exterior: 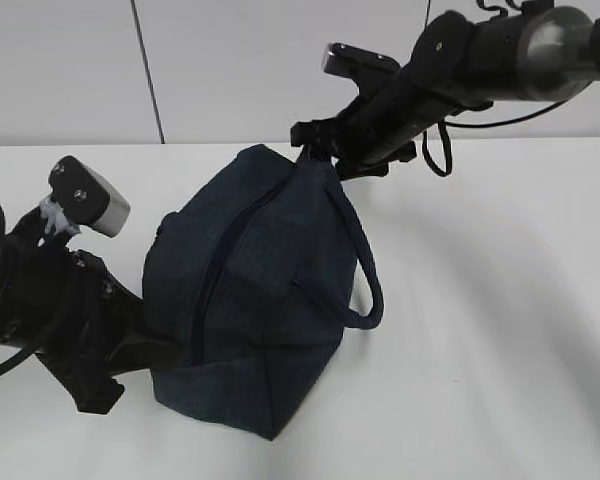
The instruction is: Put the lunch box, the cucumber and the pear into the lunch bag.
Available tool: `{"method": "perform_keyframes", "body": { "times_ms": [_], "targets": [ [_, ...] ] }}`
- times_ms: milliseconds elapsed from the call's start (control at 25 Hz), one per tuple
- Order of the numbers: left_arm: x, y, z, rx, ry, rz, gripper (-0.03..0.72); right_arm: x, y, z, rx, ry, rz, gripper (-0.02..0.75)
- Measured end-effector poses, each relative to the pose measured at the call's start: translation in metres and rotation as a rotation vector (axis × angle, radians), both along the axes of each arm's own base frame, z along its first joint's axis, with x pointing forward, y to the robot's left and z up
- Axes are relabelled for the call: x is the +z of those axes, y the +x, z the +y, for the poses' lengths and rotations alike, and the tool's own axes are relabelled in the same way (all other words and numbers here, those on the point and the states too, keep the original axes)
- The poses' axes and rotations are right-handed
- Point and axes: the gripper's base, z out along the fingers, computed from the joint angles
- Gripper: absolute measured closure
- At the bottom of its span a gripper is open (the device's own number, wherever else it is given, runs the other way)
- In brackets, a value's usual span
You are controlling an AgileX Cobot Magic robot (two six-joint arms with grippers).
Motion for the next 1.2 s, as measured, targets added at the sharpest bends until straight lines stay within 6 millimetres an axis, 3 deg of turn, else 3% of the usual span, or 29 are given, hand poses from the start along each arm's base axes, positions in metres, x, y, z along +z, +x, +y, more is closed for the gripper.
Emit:
{"method": "perform_keyframes", "body": {
  "times_ms": [120, 400, 720, 840, 1000, 1200],
  "targets": [
    [0.004, -0.003, 0.000, 0.009, -0.020, 0.019, 0.310, 0.027, -0.003, -0.001, 0.004, 0.014, -0.058, 0.190],
    [0.023, -0.019, 0.015, 0.096, 0.069, 0.044, 0.288, 0.085, -0.029, -0.007, 0.068, 0.001, -0.116, 0.180],
    [0.050, -0.042, 0.061, 0.566, 0.246, 0.064, 0.305, 0.102, -0.073, -0.038, -0.012, -0.214, 0.084, 0.265],
    [0.064, -0.057, 0.078, 0.689, 0.300, 0.027, 0.306, 0.109, -0.101, -0.052, -0.073, -0.252, 0.099, 0.275],
    [0.089, -0.081, 0.090, 0.781, 0.197, -0.064, 0.310, 0.100, -0.152, -0.067, -0.097, -0.272, 0.137, 0.286],
    [0.108, -0.124, 0.105, 0.834, 0.085, -0.108, 0.314, 0.094, -0.231, -0.087, -0.053, -0.338, 0.098, 0.286]
  ]
}}
